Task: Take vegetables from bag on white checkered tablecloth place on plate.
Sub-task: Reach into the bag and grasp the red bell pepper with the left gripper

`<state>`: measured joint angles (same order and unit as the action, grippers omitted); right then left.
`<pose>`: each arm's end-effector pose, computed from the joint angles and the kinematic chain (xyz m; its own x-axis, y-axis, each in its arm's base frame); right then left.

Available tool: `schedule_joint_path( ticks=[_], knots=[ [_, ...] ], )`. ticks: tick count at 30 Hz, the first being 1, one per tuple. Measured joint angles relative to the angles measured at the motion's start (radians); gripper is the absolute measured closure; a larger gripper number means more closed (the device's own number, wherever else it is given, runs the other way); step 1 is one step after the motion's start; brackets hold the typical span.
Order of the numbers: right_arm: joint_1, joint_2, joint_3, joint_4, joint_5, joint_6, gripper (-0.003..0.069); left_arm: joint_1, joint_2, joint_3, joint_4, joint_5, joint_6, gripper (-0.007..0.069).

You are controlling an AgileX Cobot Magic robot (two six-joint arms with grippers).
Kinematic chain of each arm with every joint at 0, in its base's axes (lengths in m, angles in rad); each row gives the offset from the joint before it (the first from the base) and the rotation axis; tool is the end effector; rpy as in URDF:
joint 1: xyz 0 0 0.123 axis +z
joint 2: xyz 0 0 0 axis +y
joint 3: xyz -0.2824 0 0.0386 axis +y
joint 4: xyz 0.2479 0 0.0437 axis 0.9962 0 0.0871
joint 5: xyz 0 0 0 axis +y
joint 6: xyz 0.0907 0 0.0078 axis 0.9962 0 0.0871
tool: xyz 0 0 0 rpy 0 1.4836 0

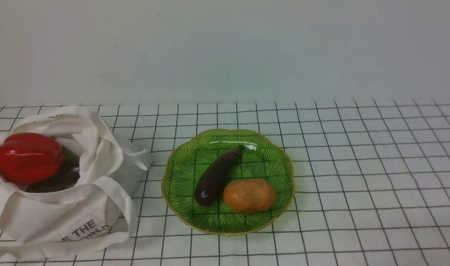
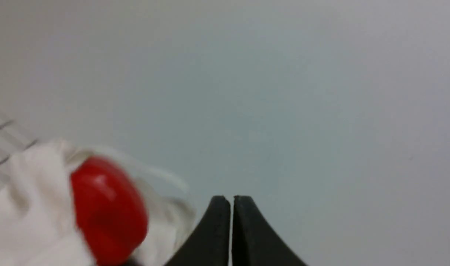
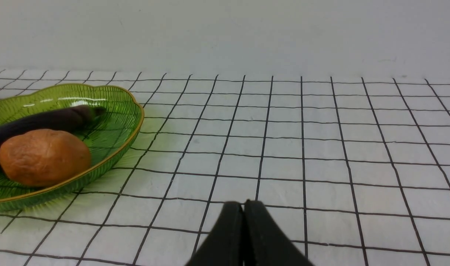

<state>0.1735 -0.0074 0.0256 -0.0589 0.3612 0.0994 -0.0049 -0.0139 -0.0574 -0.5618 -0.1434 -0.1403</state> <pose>0.0526 0.0073 0.1724 -0.2897 -0.0058 -0.9571 -0.1403 0.9894 0.0364 0.0485 0.0066 0.2439 0.2557 -0.6417 -0.7231 0.1252 0.7636 -0.6334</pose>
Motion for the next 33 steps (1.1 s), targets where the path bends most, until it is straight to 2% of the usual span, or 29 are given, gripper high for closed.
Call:
schedule_joint_path(
  ticks=[3,7,8,11,12,13,14,16,20,26,33],
  knots=[
    [0.000,0.000,0.000,0.000,0.000,0.000,0.0673,0.000,0.058,-0.223,0.056,0.082,0.086,0.0632],
    [0.000,0.000,0.000,0.000,0.000,0.000,0.0673,0.000,0.275,-0.522,0.113,0.378,0.167,0.0632],
    [0.000,0.000,0.000,0.000,0.000,0.000,0.0673,0.000,0.290,-0.538,0.120,0.399,0.172,0.0632],
    [0.000,0.000,0.000,0.000,0.000,0.000,0.0673,0.000,0.535,-0.756,0.190,0.732,0.195,0.0632],
    [0.000,0.000,0.000,0.000,0.000,0.000,0.0673,0.000,0.663,-0.851,0.239,0.899,0.198,0.0632],
    [0.000,0.000,0.000,0.000,0.000,0.000,0.0673,0.000,0.693,-0.873,0.251,0.937,0.199,0.0632],
    [0.000,0.000,0.000,0.000,0.000,0.000,0.0673,0.000,0.809,-0.953,0.303,1.074,0.206,0.0632],
    [0.000,0.000,0.000,0.000,0.000,0.000,0.0673,0.000,0.939,-1.032,0.368,1.202,0.207,0.0632],
    [0.000,0.000,0.000,0.000,0.000,0.000,0.0673,0.000,1.129,-1.180,0.465,1.351,0.202,0.0632],
    [0.000,0.000,0.000,0.000,0.000,0.000,0.0673,0.016,1.322,-1.317,0.546,1.380,0.170,0.0623],
    [0.000,0.000,0.000,0.000,0.000,0.000,0.0673,0.203,1.466,-1.363,0.430,1.381,0.154,0.0611]
  ],
)
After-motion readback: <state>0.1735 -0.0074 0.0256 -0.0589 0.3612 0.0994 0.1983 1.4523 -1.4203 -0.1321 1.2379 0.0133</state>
